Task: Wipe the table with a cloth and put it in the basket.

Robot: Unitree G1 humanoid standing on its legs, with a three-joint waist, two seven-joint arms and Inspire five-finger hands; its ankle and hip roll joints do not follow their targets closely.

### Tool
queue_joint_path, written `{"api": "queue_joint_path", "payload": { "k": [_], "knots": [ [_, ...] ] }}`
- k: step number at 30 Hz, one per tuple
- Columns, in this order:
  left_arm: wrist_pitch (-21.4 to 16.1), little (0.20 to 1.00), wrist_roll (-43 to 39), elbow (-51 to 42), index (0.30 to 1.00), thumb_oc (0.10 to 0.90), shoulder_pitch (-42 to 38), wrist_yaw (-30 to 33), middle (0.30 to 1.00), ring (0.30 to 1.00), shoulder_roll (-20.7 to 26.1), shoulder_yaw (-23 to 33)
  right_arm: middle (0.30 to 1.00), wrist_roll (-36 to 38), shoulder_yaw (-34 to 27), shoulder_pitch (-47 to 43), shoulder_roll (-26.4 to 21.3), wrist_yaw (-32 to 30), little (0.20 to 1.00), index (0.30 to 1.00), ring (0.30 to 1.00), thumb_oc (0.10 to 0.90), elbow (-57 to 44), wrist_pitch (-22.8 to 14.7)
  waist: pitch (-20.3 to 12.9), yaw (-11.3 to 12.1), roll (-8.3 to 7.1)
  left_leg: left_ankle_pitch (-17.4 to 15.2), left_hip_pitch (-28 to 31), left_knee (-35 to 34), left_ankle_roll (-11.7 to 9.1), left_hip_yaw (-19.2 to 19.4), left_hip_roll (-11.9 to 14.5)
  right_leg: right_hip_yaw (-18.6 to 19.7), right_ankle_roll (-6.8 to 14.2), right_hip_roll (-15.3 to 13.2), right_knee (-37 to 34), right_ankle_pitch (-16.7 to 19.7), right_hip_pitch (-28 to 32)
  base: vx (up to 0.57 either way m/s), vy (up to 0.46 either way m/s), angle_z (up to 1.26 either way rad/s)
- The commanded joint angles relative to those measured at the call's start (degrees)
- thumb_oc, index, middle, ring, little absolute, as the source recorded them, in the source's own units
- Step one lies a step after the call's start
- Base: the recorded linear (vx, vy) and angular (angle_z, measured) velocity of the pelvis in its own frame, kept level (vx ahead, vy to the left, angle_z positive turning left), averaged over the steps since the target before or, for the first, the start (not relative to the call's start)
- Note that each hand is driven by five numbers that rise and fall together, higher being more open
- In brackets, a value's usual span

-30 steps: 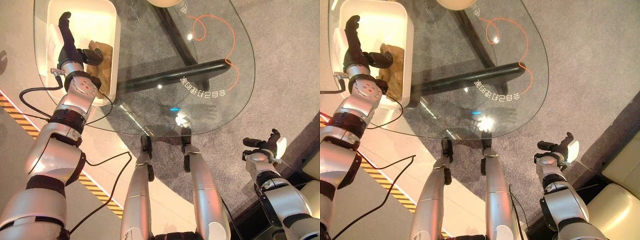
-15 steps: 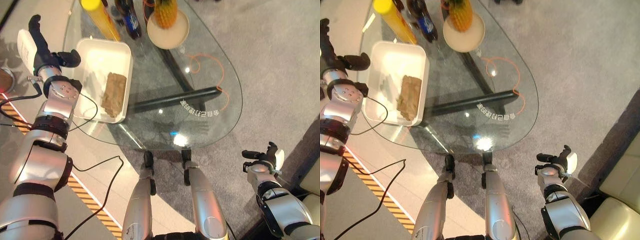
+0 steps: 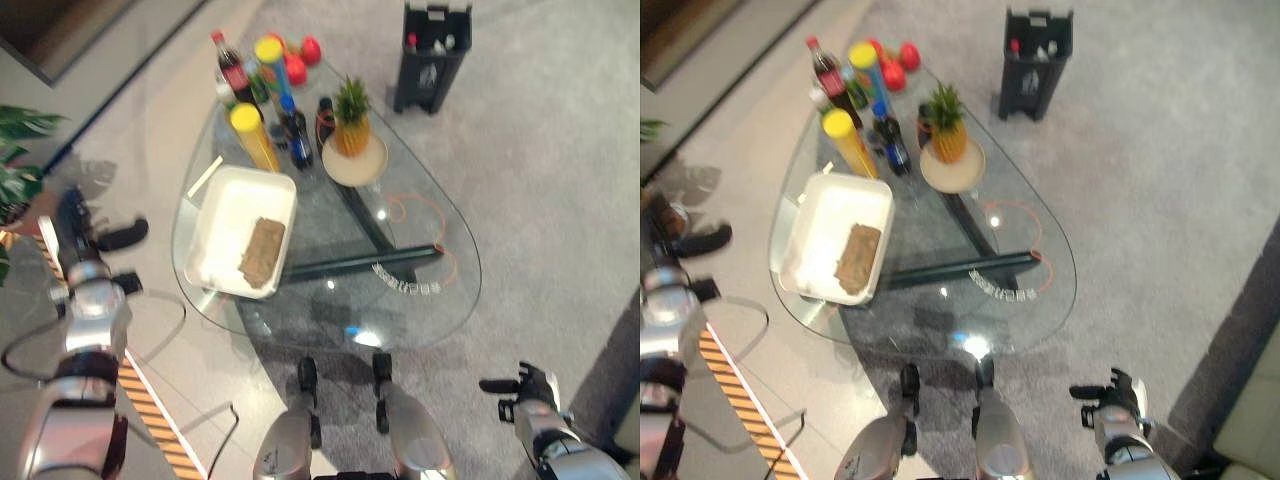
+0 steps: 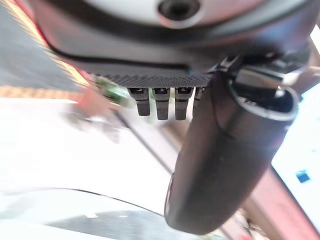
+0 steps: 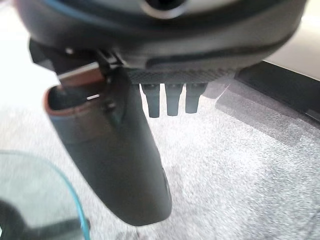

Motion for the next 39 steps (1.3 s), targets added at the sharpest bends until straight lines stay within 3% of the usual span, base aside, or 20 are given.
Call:
{"api": "queue_joint_path", "payload": {
  "k": [1, 5, 8, 10, 12, 14, 18, 23, 39],
  "knots": [
    [-3.9, 0.900, 1.7, 1.9, 0.900, 0.800, 3.4, -3.3, 0.900, 0.900, 0.9, 2.3, 0.900, -3.1, -1.4, 5.5, -0.7, 2.3, 0.900, 0.900, 0.900, 0.800, 2.1, -1.6, -8.8, 1.4, -2.27, -2.4, -1.9, 1.1, 1.0, 0.3, -4.3, -2.6, 1.6, -0.6, 2.8, -3.5, 1.1, 0.03, 0.028, 0.24],
    [-0.2, 0.900, 4.6, 6.1, 0.900, 0.800, 7.0, -7.3, 0.900, 0.900, -2.5, 1.1, 0.900, -5.0, -1.5, 6.9, -0.3, 4.4, 0.900, 0.900, 0.900, 0.800, 2.7, -0.4, -11.3, 1.7, -2.72, -3.1, 0.2, 0.8, 1.3, 0.6, -4.1, -3.1, 1.9, -0.6, 1.7, -3.5, 3.4, 0.06, 0.030, 0.11],
    [2.2, 0.900, 8.4, 12.7, 0.900, 0.800, 10.8, -12.1, 0.900, 0.900, -6.9, -0.2, 0.900, -8.8, -0.5, 7.7, 1.0, 7.5, 0.900, 0.900, 0.900, 0.800, 3.5, 2.7, -13.5, 2.0, -3.05, -3.8, 2.4, 0.3, 1.5, 0.6, -3.9, -3.2, 1.9, -0.4, 0.8, -3.4, 5.5, 0.06, 0.024, -0.02],
    [2.1, 0.900, 11.0, 15.8, 0.900, 0.800, 12.2, -14.0, 0.900, 0.900, -8.9, -0.7, 0.900, -9.3, -0.1, 7.9, 1.7, 8.4, 0.900, 0.900, 0.900, 0.800, 4.0, 3.9, -14.2, 2.1, -3.19, -4.1, 3.2, 0.1, 1.7, 0.6, -3.9, -3.1, 1.9, -0.3, 0.4, -3.5, 6.4, 0.04, 0.025, -0.01],
    [4.4, 0.900, 11.8, 19.8, 0.900, 0.800, 13.4, -16.0, 0.900, 0.900, -11.4, -1.5, 0.900, -10.3, 0.1, 7.8, 2.7, 9.6, 0.900, 0.900, 0.900, 0.800, 5.0, 4.9, -15.0, 2.1, -3.38, -4.4, 4.2, -0.1, 1.8, 0.6, -3.8, -2.9, 1.9, -0.2, 0.0, -3.7, 7.3, 0.03, 0.021, -0.02],
    [3.9, 0.900, 14.4, 23.5, 0.900, 0.800, 14.7, -19.5, 0.900, 0.900, -13.8, -2.8, 0.900, -12.0, 0.6, 7.8, 3.9, 10.5, 0.900, 0.900, 0.900, 0.800, 5.8, 5.9, -15.7, 2.1, -3.62, -4.9, 5.1, -0.1, 2.0, 0.7, -3.7, -2.7, 1.9, 0.0, -0.3, -3.8, 8.3, 0.02, 0.007, -0.01],
    [7.0, 0.900, 15.2, 26.3, 0.900, 0.800, 16.2, -27.0, 0.900, 0.900, -17.2, -5.4, 0.900, -14.7, 1.5, 7.7, 5.3, 11.3, 0.900, 0.900, 0.900, 0.800, 6.2, 7.5, -16.5, 1.9, -3.80, -5.6, 6.2, -0.1, 2.2, 0.7, -3.7, -2.5, 2.0, 0.1, -0.9, -3.9, 9.3, 0.00, 0.000, 0.00],
    [10.0, 0.900, 19.2, 28.1, 0.900, 0.800, 17.4, -28.3, 0.900, 0.900, -18.9, -8.1, 0.900, -16.6, 2.8, 7.8, 6.7, 11.2, 0.900, 0.900, 0.900, 0.800, 5.8, 8.5, -16.9, 1.6, -4.00, -6.1, 6.8, -0.1, 2.3, 1.1, -3.7, -2.4, 2.2, 0.0, -2.0, -3.3, 10.1, 0.00, 0.000, 0.00],
    [9.7, 0.900, 20.1, 27.6, 0.900, 0.800, 16.3, -26.3, 0.900, 0.900, -20.3, -12.0, 0.900, -16.6, 5.4, 7.3, 7.5, 11.0, 0.900, 0.900, 0.900, 0.800, 6.3, 7.8, -16.5, 1.0, -4.12, -6.4, 6.9, -0.1, 2.7, 1.2, -3.6, -1.1, 2.1, 0.4, -3.0, -2.7, 10.1, -0.03, 0.000, -0.04]
  ]
}}
